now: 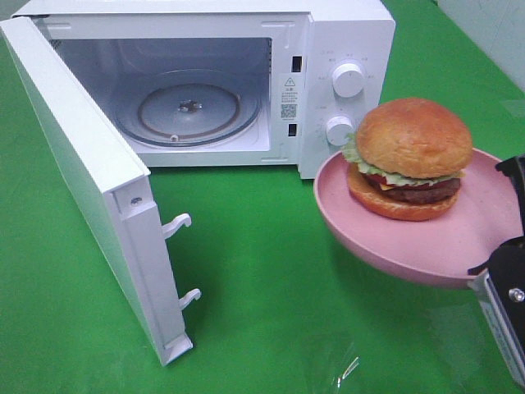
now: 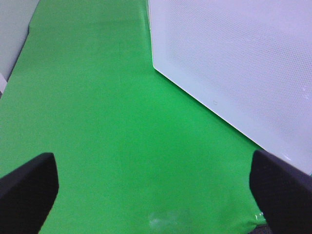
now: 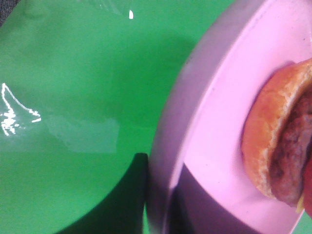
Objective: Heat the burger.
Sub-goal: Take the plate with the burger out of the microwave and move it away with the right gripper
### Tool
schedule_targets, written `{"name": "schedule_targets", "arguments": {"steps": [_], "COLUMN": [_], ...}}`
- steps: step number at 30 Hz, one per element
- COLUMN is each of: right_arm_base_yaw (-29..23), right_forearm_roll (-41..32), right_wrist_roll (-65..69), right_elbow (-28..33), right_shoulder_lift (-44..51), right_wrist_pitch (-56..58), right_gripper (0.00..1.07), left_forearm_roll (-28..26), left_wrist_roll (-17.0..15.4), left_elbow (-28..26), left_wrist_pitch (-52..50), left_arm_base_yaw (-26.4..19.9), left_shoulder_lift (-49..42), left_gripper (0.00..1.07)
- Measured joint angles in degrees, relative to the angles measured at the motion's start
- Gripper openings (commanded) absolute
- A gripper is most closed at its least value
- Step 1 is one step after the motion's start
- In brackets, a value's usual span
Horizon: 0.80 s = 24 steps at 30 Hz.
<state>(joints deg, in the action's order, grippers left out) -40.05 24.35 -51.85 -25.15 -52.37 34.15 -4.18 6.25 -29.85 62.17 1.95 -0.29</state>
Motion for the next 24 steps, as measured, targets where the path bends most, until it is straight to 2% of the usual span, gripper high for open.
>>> {"name": "schedule_targets", "arguments": {"steps": [8,11,13,24], "right_arm_base_yaw": [0.00,0.00,0.00,0.00], "right_forearm_roll": [9.80,10.94,12.78,15.76], "right_wrist_roll": [21.20,23.66,31.63,49.50], "right_elbow": [0.00,0.00,0.00,0.00], "right_shoulder_lift": [0.40,0.46,0.57,-1.55], "right_wrist_pitch": [10.14,10.77,12.78,19.31], "right_gripper": [0.00,0.00,0.00,0.00], "left_forearm_roll": [0.00,0.00,0.00,0.00], "left_wrist_roll": [0.00,0.00,0.00,0.00], "left_elbow": [0.00,0.00,0.00,0.00], "left_wrist_pitch": [0.00,0.00,0.00,0.00], "left_arm_base_yaw": [0.00,0.00,0.00,0.00], "left_shoulder_lift": [0.00,0.00,0.00,0.00], "left_gripper": [1.00,1.00,1.00,1.00]}}
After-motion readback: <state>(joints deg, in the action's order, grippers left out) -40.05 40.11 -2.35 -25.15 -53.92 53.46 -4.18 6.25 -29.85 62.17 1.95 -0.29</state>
